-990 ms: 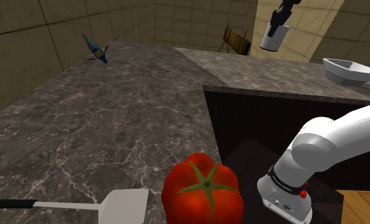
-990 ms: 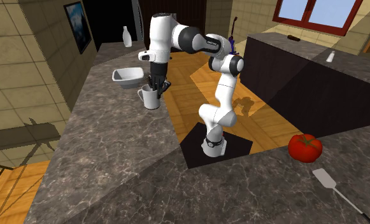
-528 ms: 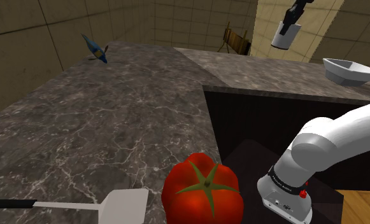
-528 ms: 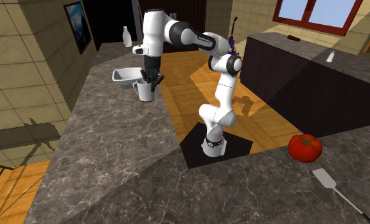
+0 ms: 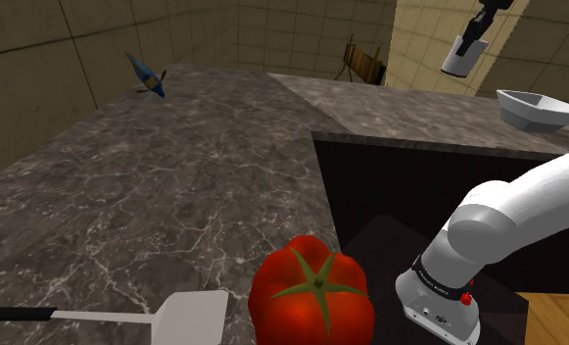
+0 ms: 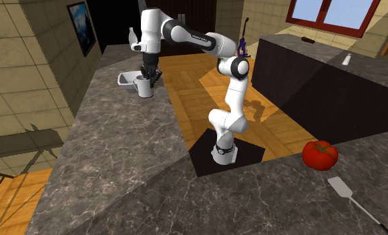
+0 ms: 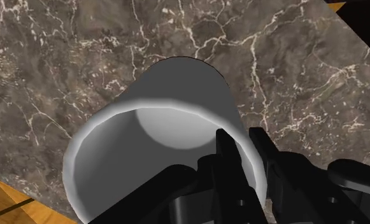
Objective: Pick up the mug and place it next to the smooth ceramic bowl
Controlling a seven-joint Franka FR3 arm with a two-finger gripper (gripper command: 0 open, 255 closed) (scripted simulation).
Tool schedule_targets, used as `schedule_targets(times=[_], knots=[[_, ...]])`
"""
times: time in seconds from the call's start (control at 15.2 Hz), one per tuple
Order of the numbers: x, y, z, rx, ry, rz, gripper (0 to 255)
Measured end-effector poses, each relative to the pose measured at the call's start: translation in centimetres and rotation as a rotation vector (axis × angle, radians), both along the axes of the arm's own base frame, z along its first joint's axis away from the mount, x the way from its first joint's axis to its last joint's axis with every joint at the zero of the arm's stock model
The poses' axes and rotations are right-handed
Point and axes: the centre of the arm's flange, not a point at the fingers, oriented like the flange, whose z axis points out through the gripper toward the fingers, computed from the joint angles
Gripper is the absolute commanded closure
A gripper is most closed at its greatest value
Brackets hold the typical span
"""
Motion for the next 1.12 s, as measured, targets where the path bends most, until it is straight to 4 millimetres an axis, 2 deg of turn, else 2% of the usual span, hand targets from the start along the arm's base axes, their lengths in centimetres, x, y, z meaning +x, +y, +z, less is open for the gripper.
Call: schedule_targets(times=[0.59, 0.79, 0.99, 1.12], knots=[[-5.5, -10.8, 0.3, 0.002, 0.001, -0.004, 255], [-7.6, -14.7, -0.3, 0.007, 0.019, -0.030, 255], [-8.7, -17.5, 0.6, -0.005, 0.008, -0.008, 255], [-9.2, -18.5, -0.3, 0.000, 0.000, -0.001, 255]])
